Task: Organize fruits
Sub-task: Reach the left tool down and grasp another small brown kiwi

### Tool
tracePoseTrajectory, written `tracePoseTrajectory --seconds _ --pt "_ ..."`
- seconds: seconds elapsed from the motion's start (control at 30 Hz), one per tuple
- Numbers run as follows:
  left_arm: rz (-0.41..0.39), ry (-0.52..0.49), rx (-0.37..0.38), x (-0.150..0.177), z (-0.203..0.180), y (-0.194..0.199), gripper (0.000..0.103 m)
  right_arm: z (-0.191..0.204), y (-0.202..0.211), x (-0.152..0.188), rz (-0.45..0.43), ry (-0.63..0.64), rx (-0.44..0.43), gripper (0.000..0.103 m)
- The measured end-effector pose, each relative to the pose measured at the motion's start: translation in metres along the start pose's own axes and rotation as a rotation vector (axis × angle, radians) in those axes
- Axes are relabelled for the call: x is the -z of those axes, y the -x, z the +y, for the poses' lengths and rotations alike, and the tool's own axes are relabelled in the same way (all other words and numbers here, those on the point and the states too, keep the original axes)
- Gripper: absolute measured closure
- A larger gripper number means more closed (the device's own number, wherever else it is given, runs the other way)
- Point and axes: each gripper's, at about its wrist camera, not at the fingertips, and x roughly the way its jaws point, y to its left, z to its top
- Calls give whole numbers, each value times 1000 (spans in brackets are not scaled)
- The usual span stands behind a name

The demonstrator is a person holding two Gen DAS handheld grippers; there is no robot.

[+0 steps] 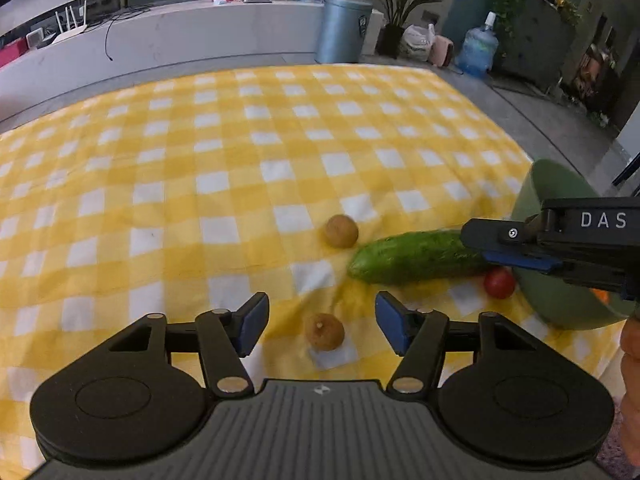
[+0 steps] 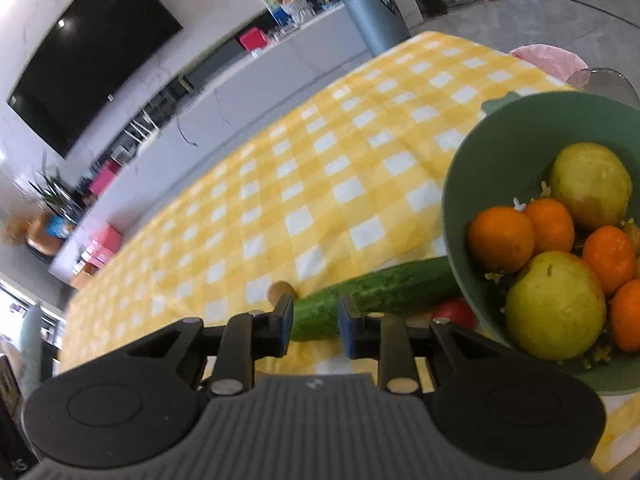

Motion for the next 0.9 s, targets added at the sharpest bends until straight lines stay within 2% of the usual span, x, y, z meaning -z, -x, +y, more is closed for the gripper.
tracePoseTrajectory --seconds 0.13,0.37,0.5,0.6,0.9 --pt "2 -17 2 8 1 -7 47 -2 -2 0 -23 -14 41 81" --pt "35 -39 12 13 0 -13 56 -1 0 0 -30 -7 52 81" --pt "62 -48 17 14 -2 -19 67 2 -1 1 -20 9 54 81" --pt "62 -86 -5 15 -8 -21 73 3 -1 1 -12 25 47 81" --pt "35 -109 -6 16 -10 -22 76 8 -2 4 -11 54 29 81"
